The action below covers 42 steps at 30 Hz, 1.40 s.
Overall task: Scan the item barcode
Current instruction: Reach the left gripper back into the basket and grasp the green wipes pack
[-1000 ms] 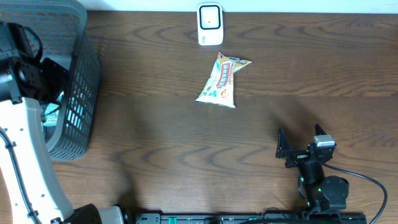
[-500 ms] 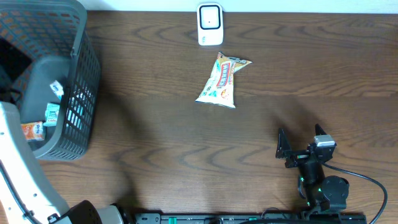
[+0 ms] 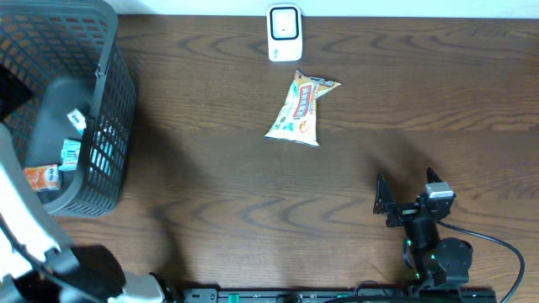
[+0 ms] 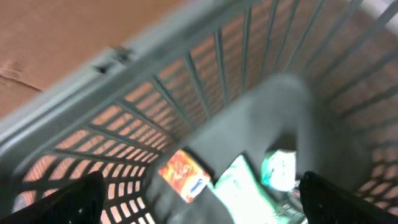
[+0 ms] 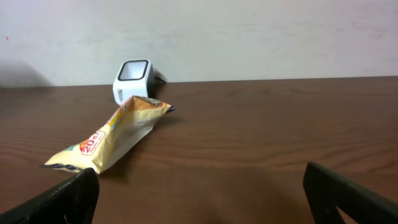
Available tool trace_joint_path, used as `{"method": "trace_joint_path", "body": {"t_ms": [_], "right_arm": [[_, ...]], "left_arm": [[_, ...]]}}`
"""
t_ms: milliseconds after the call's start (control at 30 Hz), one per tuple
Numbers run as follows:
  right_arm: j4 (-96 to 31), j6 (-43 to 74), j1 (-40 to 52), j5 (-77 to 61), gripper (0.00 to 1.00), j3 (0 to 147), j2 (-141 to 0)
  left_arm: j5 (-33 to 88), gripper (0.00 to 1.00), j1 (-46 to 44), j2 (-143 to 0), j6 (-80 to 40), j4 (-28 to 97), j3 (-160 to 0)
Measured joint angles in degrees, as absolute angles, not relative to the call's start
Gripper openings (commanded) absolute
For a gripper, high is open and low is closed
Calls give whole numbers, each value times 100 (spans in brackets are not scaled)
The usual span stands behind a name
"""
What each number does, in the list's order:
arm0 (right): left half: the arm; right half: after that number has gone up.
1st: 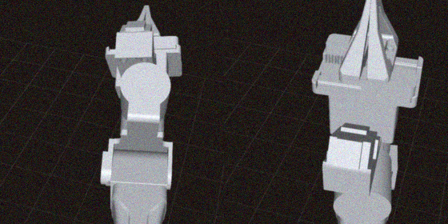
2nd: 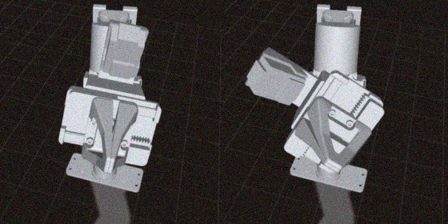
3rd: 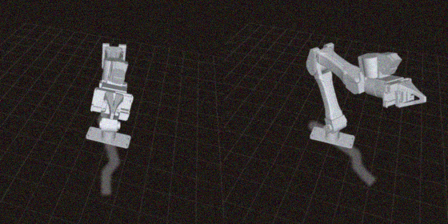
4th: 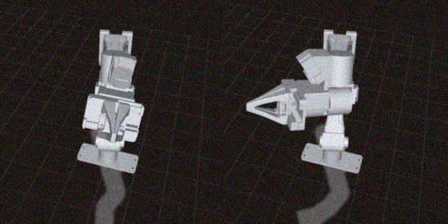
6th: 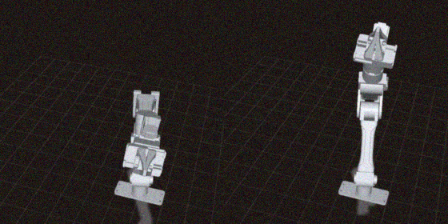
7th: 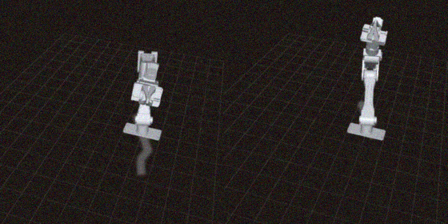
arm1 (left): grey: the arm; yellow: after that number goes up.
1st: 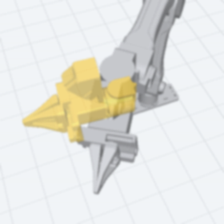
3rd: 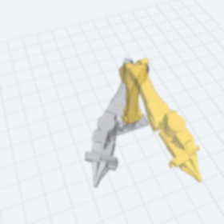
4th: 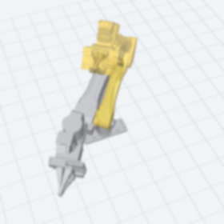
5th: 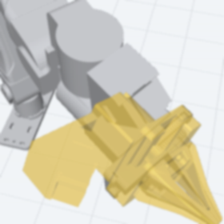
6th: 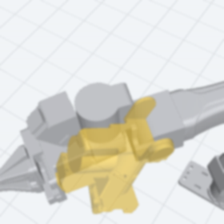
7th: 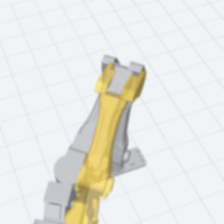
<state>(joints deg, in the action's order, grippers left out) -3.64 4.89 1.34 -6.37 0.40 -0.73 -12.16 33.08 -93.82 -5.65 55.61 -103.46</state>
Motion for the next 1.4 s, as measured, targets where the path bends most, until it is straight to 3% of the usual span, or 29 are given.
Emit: {"method": "trace_joint_path", "body": {"t_ms": [333,433,500,867,1133,1200,1267,1300,1333,1400], "right_arm": [[-362,489,134,-637,99,40,-73],[-362,489,134,-637,99,40,-73],[-362,489,134,-639,99,38,-73],[-364,489,134,-637,99,40,-73],[-364,489,134,-639,99,40,-73],[-362,489,134,-637,99,38,-73],[-362,489,134,-639,99,38,-73],[-364,489,134,-639,99,40,-73],[-364,489,134,-639,99,40,-73],[-364,489,134,-639,99,40,-73]], "left_arm": [[-274,98,3306,-10669,8,5898,-10346],[-163,91,3306,-11128,-123,6003,-10346],[-137,87,3306,-11448,-395,6053,-10346],[-108,88,3218,-11915,-3017,6545,-10276],[-158,86,3094,-11915,-3780,5454,-9013],[-152,73,3105,-11880,-3820,5223,-8831],[-132,29,3105,-11850,-3854,5054,-8753],[-132,19,3098,-11843,-3905,5024,-8742],[-132,11,3092,-11841,-3920,5006,-8733],[-137,8,3089,-11837,-3916,4995,-8733]]}}
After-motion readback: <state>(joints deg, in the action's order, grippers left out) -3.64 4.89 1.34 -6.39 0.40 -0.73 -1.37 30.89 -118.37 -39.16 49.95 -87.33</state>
